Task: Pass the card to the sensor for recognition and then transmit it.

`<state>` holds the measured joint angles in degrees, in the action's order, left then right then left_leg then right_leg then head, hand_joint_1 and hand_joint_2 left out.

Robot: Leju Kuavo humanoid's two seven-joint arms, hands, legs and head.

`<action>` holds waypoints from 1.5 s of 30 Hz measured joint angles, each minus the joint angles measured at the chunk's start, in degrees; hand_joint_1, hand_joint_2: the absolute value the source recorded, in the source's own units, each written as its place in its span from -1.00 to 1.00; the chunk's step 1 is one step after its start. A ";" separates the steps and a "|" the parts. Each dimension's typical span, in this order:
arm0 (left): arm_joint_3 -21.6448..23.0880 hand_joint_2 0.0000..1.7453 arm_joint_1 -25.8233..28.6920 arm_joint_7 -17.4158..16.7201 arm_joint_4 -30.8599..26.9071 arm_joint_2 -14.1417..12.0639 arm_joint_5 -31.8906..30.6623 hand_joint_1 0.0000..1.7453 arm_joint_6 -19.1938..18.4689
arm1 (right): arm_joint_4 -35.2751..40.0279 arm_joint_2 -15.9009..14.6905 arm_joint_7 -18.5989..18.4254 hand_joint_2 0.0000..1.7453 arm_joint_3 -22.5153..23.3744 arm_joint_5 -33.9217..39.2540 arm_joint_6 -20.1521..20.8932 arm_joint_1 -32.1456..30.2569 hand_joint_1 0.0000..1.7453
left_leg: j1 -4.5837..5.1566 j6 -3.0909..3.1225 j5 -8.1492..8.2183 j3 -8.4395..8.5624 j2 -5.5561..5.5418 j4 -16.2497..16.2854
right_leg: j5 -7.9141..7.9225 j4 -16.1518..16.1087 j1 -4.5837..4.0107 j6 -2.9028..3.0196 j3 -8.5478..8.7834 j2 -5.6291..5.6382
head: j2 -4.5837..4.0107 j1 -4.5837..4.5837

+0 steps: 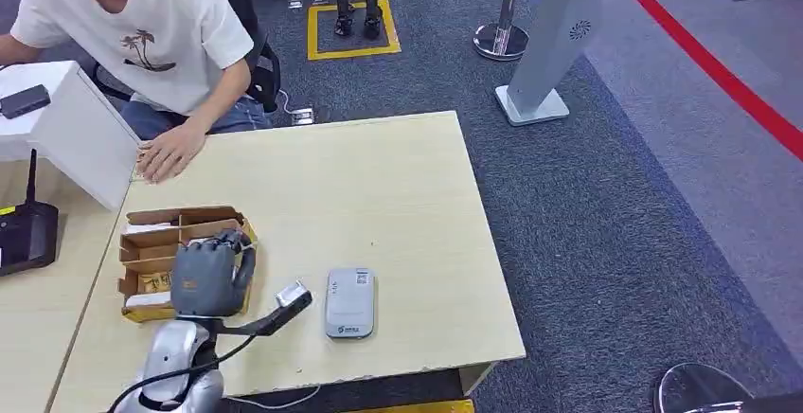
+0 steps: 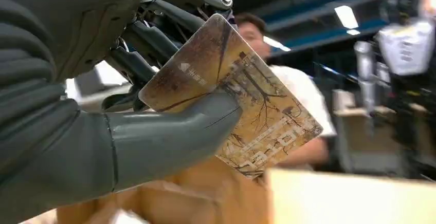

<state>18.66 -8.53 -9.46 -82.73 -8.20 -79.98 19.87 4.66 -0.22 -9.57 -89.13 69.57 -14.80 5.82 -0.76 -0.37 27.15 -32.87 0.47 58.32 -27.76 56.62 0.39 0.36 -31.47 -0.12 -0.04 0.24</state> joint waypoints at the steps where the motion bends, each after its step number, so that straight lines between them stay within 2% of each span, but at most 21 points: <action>1: -1.64 1.00 -0.49 -0.07 -0.41 -0.92 -0.46 1.00 0.07 | 0.00 0.00 -0.02 1.00 0.00 -0.04 0.04 0.00 -1.00 | -0.01 0.00 0.00 0.00 0.00 0.00 | 0.01 0.00 -0.01 0.01 0.00 0.01 | 0.00 0.00; 4: -7.34 1.00 -1.61 0.53 -0.63 -4.04 -0.76 1.00 0.13 | 0.00 0.00 -3.63 1.00 0.00 -1.20 1.05 -0.20 -1.00 | -0.02 -0.01 0.00 0.01 0.01 0.00 | 0.01 0.00 -0.01 0.02 0.00 0.02 | 0.00 -0.02; 7: -11.66 1.00 -1.85 1.42 0.48 -5.94 -0.87 1.00 3.10 | -0.04 -0.02 -4.22 1.00 0.00 -1.57 1.35 -0.79 -1.00 | -0.02 -0.01 0.00 -0.01 0.00 0.00 | -0.01 0.00 -0.02 0.03 -0.01 -0.01 | 0.00 0.02; 9: -13.76 1.00 -2.29 1.55 1.14 -7.01 -1.09 1.00 3.41 | -0.04 -0.02 -4.26 1.00 0.00 -1.70 1.60 -0.93 -1.00 | -0.02 -0.01 0.00 -0.02 0.02 0.00 | -0.01 0.00 -0.02 0.03 -0.02 0.03 | 0.00 0.00; 17: -20.66 1.00 -5.81 1.25 5.38 -13.94 -1.94 1.00 2.18 | -0.04 -0.04 -4.66 1.00 0.00 -1.90 1.81 -0.99 -1.00 | -0.04 -0.01 -0.01 -0.02 0.03 0.00 | 0.01 -0.01 -0.02 0.06 -0.04 0.04 | 0.00 0.00; 22: -23.21 1.00 -7.13 1.25 8.84 -16.76 -2.03 1.00 1.60 | -0.04 -0.18 -4.68 1.00 0.00 -1.88 1.86 -0.97 -1.00 | -0.04 -0.02 -0.01 -0.02 0.03 0.00 | 0.01 0.00 -0.02 0.06 -0.05 0.03 | 0.00 0.00; 31: -24.45 1.00 -8.21 1.38 12.31 -17.61 -2.95 1.00 1.55 | -0.04 -0.20 -4.39 1.00 0.00 -1.70 1.97 -0.93 -1.00 | -0.02 -0.01 -0.01 -0.03 0.02 0.00 | 0.01 -0.03 -0.01 0.05 -0.05 0.03 | 0.00 0.00; 42: -23.31 1.00 -10.20 2.01 13.12 -15.67 -3.82 1.00 -0.50 | -0.04 -0.20 -4.26 1.00 0.00 -1.11 1.99 -0.94 -1.00 | -0.02 -0.02 0.00 -0.02 0.13 0.00 | 0.03 -0.03 -0.01 0.05 -0.10 0.08 | 0.00 -0.02; 43: -22.90 1.00 -10.38 2.08 13.12 -15.43 -3.93 -0.52 -0.81 | -0.04 -0.20 -4.26 1.00 0.00 -1.03 1.99 -0.93 -1.00 | -0.02 -0.01 0.00 -0.02 0.13 0.00 | 0.03 -0.03 -0.01 0.05 -0.10 0.08 | 0.00 0.00; 44: -22.42 1.00 -10.60 2.12 13.12 -15.16 -4.02 -1.00 -1.20 | -0.04 -0.20 -4.26 1.00 0.00 -1.00 1.99 -0.93 -1.00 | -0.02 -0.01 0.00 -0.02 0.13 0.00 | 0.03 -0.03 -0.01 0.05 -0.10 0.08 | 0.00 0.00; 45: -21.98 1.00 -10.75 2.25 13.12 -14.84 -4.13 -1.00 -1.53 | -0.04 -0.20 -4.26 1.00 0.00 -0.96 2.01 -0.92 -1.00 | -0.02 -0.01 0.00 -0.02 0.13 0.00 | 0.03 -0.03 -0.01 0.05 -0.10 0.07 | 0.00 0.00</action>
<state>-3.32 -19.28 -7.21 -69.61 -23.04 -84.10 18.34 4.61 -0.42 -13.84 -89.13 68.61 -12.79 4.90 -0.78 -0.38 27.15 -32.89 0.60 58.32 -27.73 56.59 0.38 0.41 -31.56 -0.05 -0.04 0.24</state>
